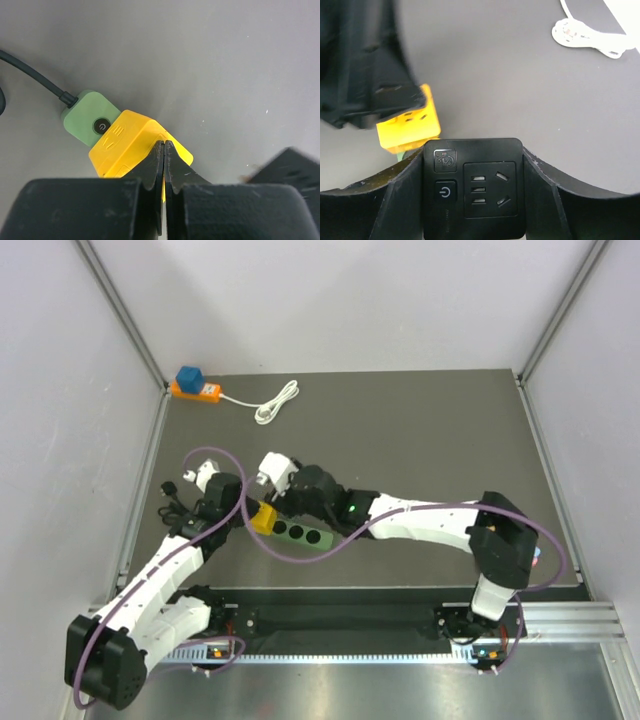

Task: Pull the plug off the socket

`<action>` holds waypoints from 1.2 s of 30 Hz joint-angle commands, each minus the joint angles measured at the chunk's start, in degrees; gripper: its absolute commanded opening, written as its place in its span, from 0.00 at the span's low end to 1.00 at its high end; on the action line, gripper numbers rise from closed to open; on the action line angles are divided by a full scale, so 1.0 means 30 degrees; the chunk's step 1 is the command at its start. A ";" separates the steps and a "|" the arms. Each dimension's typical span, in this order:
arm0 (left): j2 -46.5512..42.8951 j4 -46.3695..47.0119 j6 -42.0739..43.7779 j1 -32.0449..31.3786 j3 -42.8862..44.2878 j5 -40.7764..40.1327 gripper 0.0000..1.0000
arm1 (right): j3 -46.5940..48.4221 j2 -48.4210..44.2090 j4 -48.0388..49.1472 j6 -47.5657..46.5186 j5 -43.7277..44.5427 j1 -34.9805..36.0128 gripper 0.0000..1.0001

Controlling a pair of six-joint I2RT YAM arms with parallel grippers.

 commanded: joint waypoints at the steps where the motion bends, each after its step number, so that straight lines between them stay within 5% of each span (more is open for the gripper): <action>1: 0.0209 -0.5309 0.0646 -0.0122 -0.0885 0.0114 0.00 | -0.0360 -0.2345 0.1070 0.4591 -0.2674 -0.1794 0.00; 9: -0.0906 -0.5691 0.1435 -0.0122 0.1457 0.1168 0.00 | -0.2500 -0.3080 -0.1650 1.3537 -0.8352 -0.9146 0.00; 13: -0.1491 -0.5574 0.2693 -0.0122 0.2425 0.2541 0.00 | -0.1945 -0.1649 -0.4612 1.5477 -1.1137 -1.2715 0.00; 17: -0.2311 -0.5281 0.4012 -0.0122 0.3244 0.3247 0.00 | -0.2705 -0.1175 -0.3684 1.7469 -1.5095 -1.5067 0.00; 24: -0.4535 -0.4929 0.5623 -0.0151 0.3599 0.4474 0.00 | -0.1681 0.0605 -0.3886 1.8173 -1.5714 -1.7380 0.01; 30: -0.5593 -0.5864 0.6210 -0.0122 0.4329 0.3665 0.00 | -0.1506 0.3215 -0.1219 1.9552 -1.7650 -1.8818 0.16; 36: -0.5711 -0.7126 0.6767 -0.0122 0.5444 0.3366 0.02 | -0.1300 0.4068 -0.0545 1.8967 -1.6946 -1.9376 0.49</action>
